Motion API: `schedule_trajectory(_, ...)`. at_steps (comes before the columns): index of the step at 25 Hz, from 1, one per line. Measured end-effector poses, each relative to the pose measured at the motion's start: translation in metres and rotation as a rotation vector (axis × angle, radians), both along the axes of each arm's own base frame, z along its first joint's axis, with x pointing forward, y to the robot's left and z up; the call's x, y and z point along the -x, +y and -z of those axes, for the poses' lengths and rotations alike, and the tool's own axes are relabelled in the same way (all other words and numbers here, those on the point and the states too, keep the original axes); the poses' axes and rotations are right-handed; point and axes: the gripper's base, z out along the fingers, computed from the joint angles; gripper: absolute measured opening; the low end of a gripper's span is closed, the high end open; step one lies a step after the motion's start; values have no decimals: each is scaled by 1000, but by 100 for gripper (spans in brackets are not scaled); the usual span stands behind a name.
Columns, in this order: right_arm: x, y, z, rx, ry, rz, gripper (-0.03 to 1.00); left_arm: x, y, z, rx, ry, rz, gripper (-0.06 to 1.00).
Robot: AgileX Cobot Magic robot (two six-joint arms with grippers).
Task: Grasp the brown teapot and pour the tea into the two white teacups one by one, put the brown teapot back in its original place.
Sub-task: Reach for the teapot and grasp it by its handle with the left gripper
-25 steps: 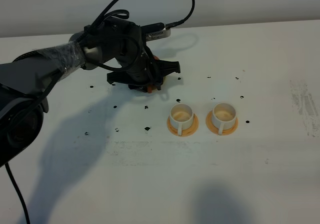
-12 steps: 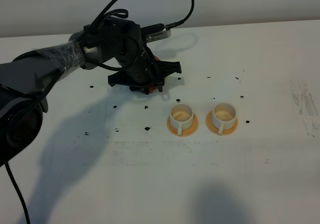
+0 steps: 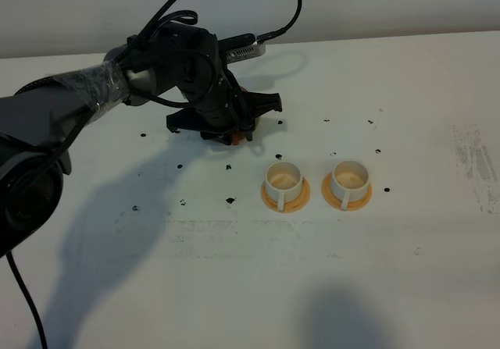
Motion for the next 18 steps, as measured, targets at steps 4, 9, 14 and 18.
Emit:
schedule_trajectory(4,0,0,0,0,0,0,42,-1,4,-1,-3,2,-7,33)
schedule_trajectory(9,0,0,0,0,0,0,42,-3,8,-2,-5,-1,-14,33)
schedule_trajectory(14,0,0,0,0,0,0,42,-4,9,-2,-7,-6,-15,33)
schedule_trajectory(18,0,0,0,0,0,0,42,-5,9,-3,-3,-14,-15,33)
